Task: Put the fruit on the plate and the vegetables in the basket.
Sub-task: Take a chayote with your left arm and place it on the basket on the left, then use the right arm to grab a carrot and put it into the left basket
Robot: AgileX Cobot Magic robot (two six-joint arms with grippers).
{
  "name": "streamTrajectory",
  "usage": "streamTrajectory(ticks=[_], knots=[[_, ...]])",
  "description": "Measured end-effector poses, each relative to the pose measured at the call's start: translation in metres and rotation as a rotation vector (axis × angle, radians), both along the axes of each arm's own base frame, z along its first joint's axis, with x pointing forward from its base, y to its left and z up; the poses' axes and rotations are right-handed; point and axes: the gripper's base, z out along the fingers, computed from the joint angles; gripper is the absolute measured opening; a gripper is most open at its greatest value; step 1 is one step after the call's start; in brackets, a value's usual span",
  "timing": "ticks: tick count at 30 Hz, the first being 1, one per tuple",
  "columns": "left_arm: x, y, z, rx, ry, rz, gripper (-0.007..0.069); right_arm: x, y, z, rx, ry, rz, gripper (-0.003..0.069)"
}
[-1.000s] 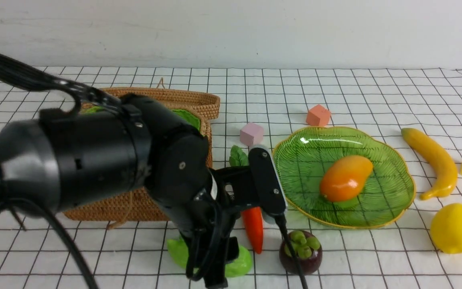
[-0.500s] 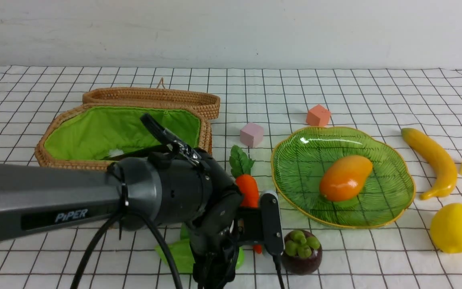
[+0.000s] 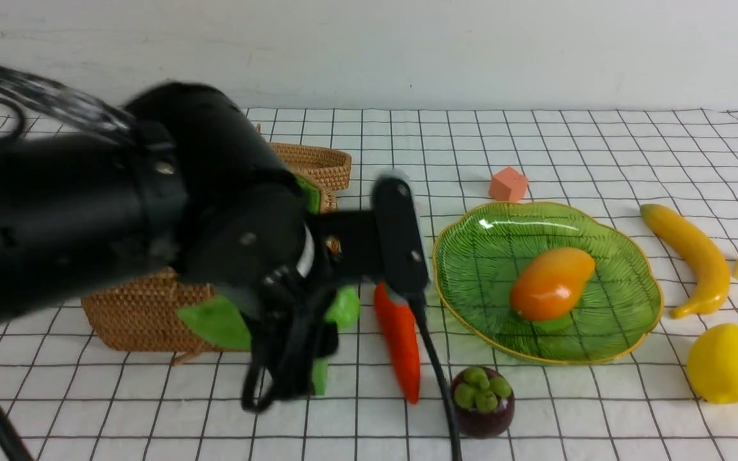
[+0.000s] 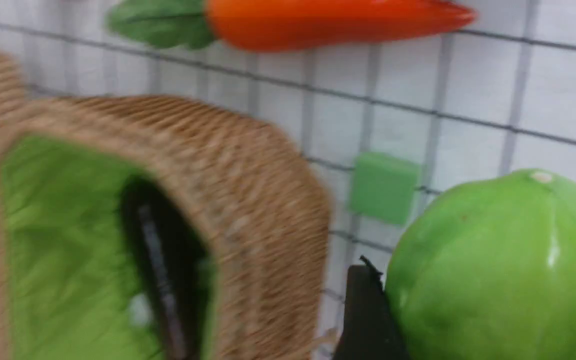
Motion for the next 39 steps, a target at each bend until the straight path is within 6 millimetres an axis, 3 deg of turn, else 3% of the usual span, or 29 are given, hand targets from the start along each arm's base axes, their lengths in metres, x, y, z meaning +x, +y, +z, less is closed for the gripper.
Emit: streamTrajectory(ticks=[4,6,9,14,17,19,24,29,32,33,34,36,38,39], knots=[[0.030,0.036,0.012,-0.029,-0.130,0.102,0.0438,-0.001,0.004,0.009,0.042,-0.104,0.045,0.0081],[0.054,0.058,0.010,-0.038,-0.190,0.152,0.0438,-0.003,0.006,0.014,0.068,-0.158,0.085,0.0085],[0.075,0.074,-0.001,-0.036,-0.216,0.177,0.0438,-0.005,0.008,0.017,0.084,-0.187,0.111,0.0088],[0.090,0.078,-0.014,-0.018,-0.222,0.173,0.0471,-0.005,0.009,0.018,0.096,-0.191,0.122,0.0088],[0.094,0.076,-0.014,-0.020,-0.260,0.142,0.0616,-0.006,0.009,0.018,0.102,-0.189,0.126,0.0088],[0.094,0.075,-0.012,-0.026,-0.283,0.128,0.0655,-0.006,0.009,0.018,0.103,-0.185,0.131,0.0088],[0.092,0.077,-0.011,-0.020,-0.271,0.143,0.0657,-0.008,0.011,0.016,0.088,-0.164,0.153,0.0088],[0.075,0.079,0.001,-0.182,-0.185,0.327,0.0548,-0.006,0.011,0.014,0.107,-0.113,0.140,0.0088],[0.050,0.068,0.023,-0.502,-0.106,0.537,0.0362,0.007,0.012,0.009,0.099,-0.013,0.096,0.0090],[0.037,0.063,0.035,-0.617,-0.075,0.592,0.0252,0.015,0.013,0.006,0.084,0.035,0.084,0.0090],[0.036,0.061,0.035,-0.628,-0.064,0.602,0.0252,0.018,0.014,0.005,0.079,0.053,0.077,0.0090],[0.002,0.053,0.056,-0.767,-0.003,0.627,0.0049,0.039,0.019,-0.004,0.031,0.183,0.051,0.0090],[-0.018,0.053,0.067,-0.812,-0.001,0.596,-0.0007,0.051,0.022,-0.008,0.008,0.252,0.046,0.0090],[-0.044,0.054,0.073,-0.854,0.013,0.550,-0.0013,0.069,0.027,-0.014,-0.017,0.360,0.036,0.0090]])
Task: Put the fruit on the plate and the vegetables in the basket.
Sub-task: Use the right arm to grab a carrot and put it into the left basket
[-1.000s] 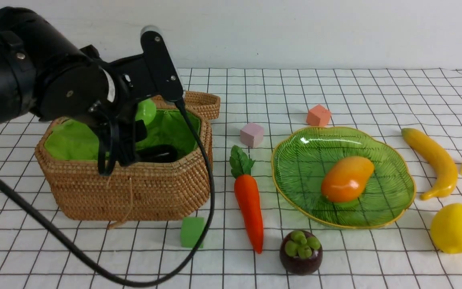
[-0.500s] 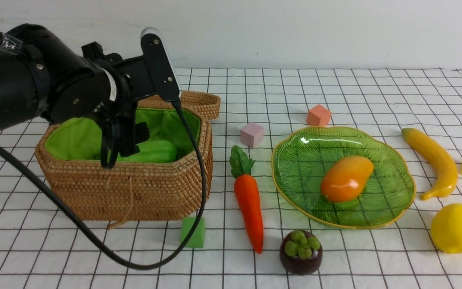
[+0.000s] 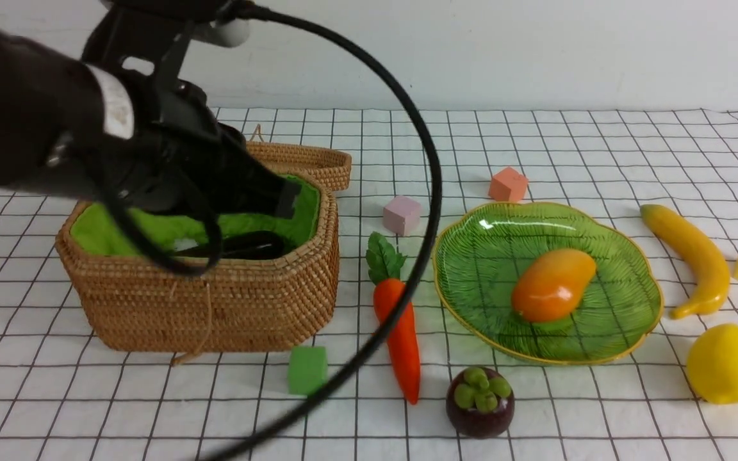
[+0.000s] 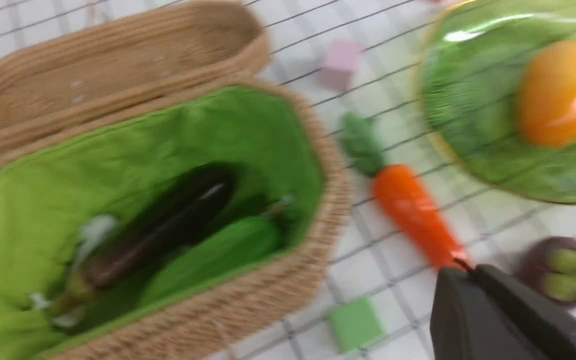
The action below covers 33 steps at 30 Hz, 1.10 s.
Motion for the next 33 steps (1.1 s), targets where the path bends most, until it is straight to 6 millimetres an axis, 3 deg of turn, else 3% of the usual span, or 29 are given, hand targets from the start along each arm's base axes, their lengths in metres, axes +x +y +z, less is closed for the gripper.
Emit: streamTrajectory(ticks=[2,4,6,8,13,15,16,19,20,21,23,24,27,30,31,32,33], knots=[[-0.032,0.010,0.004,-0.059,-0.017,-0.032,-0.0013,0.023,0.007,-0.004,-0.025,0.111,-0.004,0.0090],[-0.046,0.016,0.001,-0.083,-0.018,-0.046,-0.0013,0.034,0.011,-0.007,-0.035,0.151,-0.005,0.0090],[-0.076,0.031,-0.016,-0.136,-0.019,-0.084,-0.0013,0.064,0.020,-0.010,-0.053,0.227,-0.007,0.0090],[-0.092,0.039,-0.031,-0.171,-0.027,-0.117,-0.0013,0.085,0.029,-0.014,-0.066,0.276,0.003,0.0090],[-0.125,0.064,-0.048,-0.286,-0.107,-0.160,-0.0013,0.126,0.085,-0.030,-0.163,0.361,0.103,0.0090],[-0.130,0.070,-0.047,-0.305,-0.127,-0.162,-0.0013,0.134,0.096,-0.037,-0.209,0.370,0.108,0.0090],[-0.136,0.076,-0.044,-0.333,-0.157,-0.164,-0.0013,0.147,0.116,-0.048,-0.281,0.378,0.104,0.0093],[-0.147,0.087,-0.037,-0.386,-0.226,-0.171,-0.0013,0.176,0.143,-0.069,-0.384,0.407,0.051,0.0111],[-0.147,0.088,-0.037,-0.388,-0.228,-0.171,-0.0013,0.178,0.144,-0.071,-0.389,0.409,0.047,0.0115],[-0.150,0.092,-0.035,-0.399,-0.259,-0.172,-0.0013,0.198,0.156,-0.084,-0.420,0.428,0.013,0.0138],[-0.153,0.095,-0.033,-0.405,-0.279,-0.173,-0.0013,0.216,0.166,-0.099,-0.439,0.453,-0.005,0.0179],[-0.153,0.095,-0.033,-0.404,-0.280,-0.172,-0.0013,0.218,0.167,-0.101,-0.442,0.455,-0.006,0.0185],[-0.153,0.096,-0.033,-0.405,-0.285,-0.172,-0.0013,0.245,0.186,-0.136,-0.476,0.493,-0.015,0.0311],[-0.153,0.096,-0.033,-0.406,-0.285,-0.172,-0.0013,0.257,0.192,-0.157,-0.497,0.509,-0.022,0.0377],[-0.154,0.096,-0.032,-0.408,-0.288,-0.173,-0.0013,0.265,0.194,-0.177,-0.511,0.536,-0.039,0.0422],[-0.154,0.096,-0.032,-0.408,-0.288,-0.173,-0.0013,0.266,0.194,-0.176,-0.509,0.534,-0.040,0.0426],[-0.154,0.096,-0.032,-0.409,-0.289,-0.173,-0.0013,0.271,0.193,-0.190,-0.519,0.553,-0.054,0.0448]])
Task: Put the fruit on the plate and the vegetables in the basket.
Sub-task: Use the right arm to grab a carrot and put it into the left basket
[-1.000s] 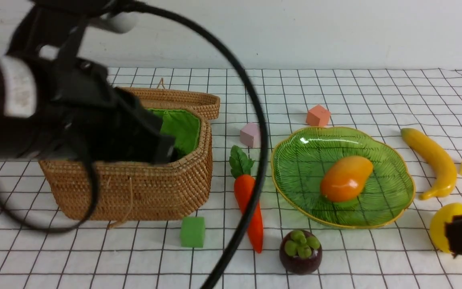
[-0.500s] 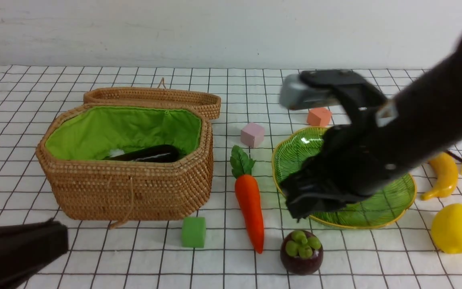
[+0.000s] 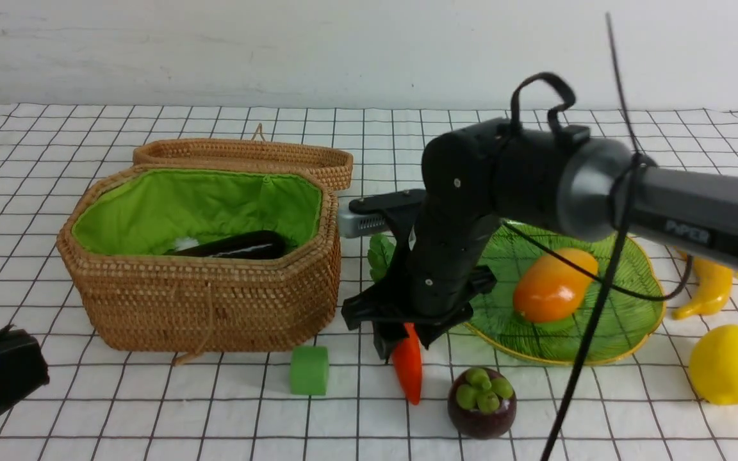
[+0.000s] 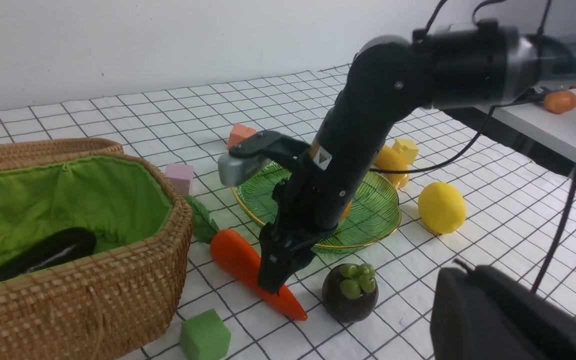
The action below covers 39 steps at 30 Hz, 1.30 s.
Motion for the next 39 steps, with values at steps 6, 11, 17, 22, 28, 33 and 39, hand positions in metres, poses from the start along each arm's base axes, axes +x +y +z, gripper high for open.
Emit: streamTrajectory(ticks=[6,11,17,22,28,33,39], knots=[[0.000,0.000,0.000,0.002,-0.002,0.001,-0.0013,0.009,-0.004,-0.023,-0.025,0.025,-0.026,0.0444],[0.000,0.000,0.000,0.000,-0.006,0.001,-0.0013,0.011,-0.002,-0.033,-0.025,0.038,-0.033,0.0323],[0.000,0.000,0.000,0.004,-0.002,0.002,-0.0013,0.013,-0.002,-0.033,-0.010,0.051,-0.076,0.0279],[0.000,0.001,-0.002,0.020,0.015,0.005,-0.0013,0.008,-0.003,-0.022,0.001,0.068,-0.084,0.0279],[0.000,0.005,-0.003,0.081,0.041,0.026,-0.0013,-0.009,-0.014,0.059,0.094,-0.046,-0.086,0.0279],[-0.004,0.017,0.012,0.147,0.016,0.082,-0.0013,-0.025,-0.004,0.147,0.208,-0.344,0.164,0.0279],[-0.005,0.021,0.016,0.142,0.037,0.108,-0.0009,-0.035,0.046,0.184,0.274,-0.677,0.646,0.0279]])
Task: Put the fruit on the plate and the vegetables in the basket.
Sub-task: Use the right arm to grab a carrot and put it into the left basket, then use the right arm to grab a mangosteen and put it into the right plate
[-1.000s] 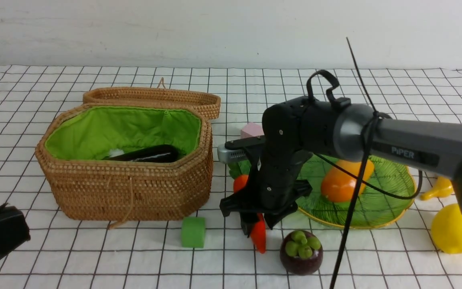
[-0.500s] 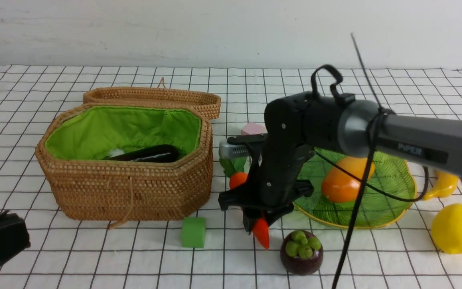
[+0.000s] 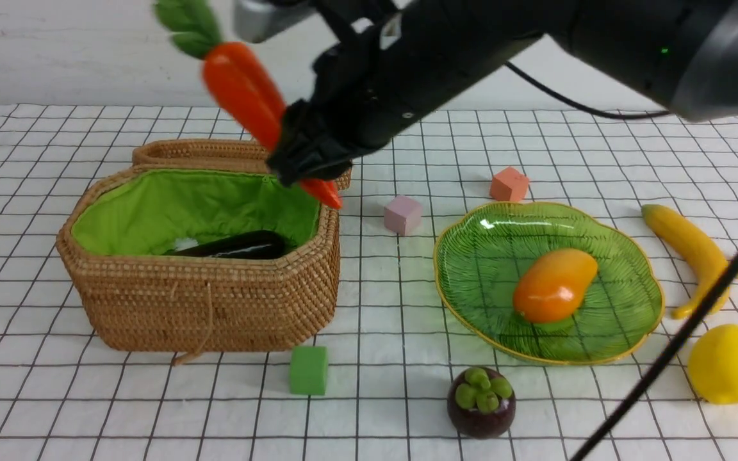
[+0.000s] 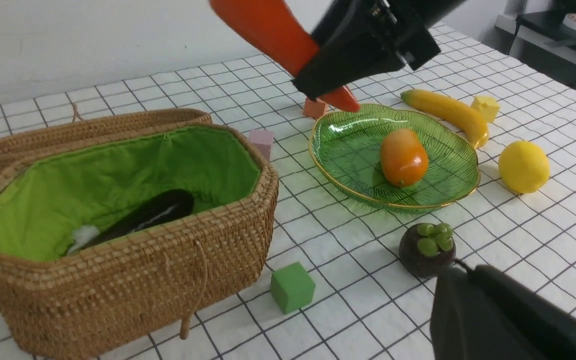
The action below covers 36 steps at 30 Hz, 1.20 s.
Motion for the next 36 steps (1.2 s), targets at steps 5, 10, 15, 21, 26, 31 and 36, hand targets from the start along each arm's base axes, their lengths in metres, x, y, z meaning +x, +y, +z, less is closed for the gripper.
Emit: streamTrajectory(ticks=[5,10,15,21,26,31,36], knots=[[0.000,0.000,-0.001,-0.013,0.025,0.010,-0.0008,0.015,0.034,-0.031,-0.035,-0.171,0.147,0.0279],[0.000,0.001,-0.003,-0.003,0.043,0.016,-0.0006,0.032,0.044,-0.056,-0.055,-0.224,0.122,0.0393],[0.000,0.001,-0.004,0.001,0.049,0.018,-0.0005,0.034,0.039,-0.050,-0.059,-0.239,0.067,0.0629],[0.000,0.001,-0.004,0.010,0.045,0.013,-0.0002,0.004,-0.002,0.000,-0.122,-0.051,-0.133,0.0608],[-0.002,0.000,-0.005,0.090,0.010,-0.037,-0.0002,-0.031,-0.066,0.049,-0.207,0.083,-0.369,0.0306],[-0.004,-0.003,-0.006,0.122,-0.004,-0.086,0.0000,-0.044,-0.099,0.040,-0.187,0.220,-0.537,0.0057],[-0.008,-0.006,-0.007,0.145,-0.010,-0.151,0.0001,-0.073,-0.131,-0.019,-0.289,0.440,-0.703,0.0034]])
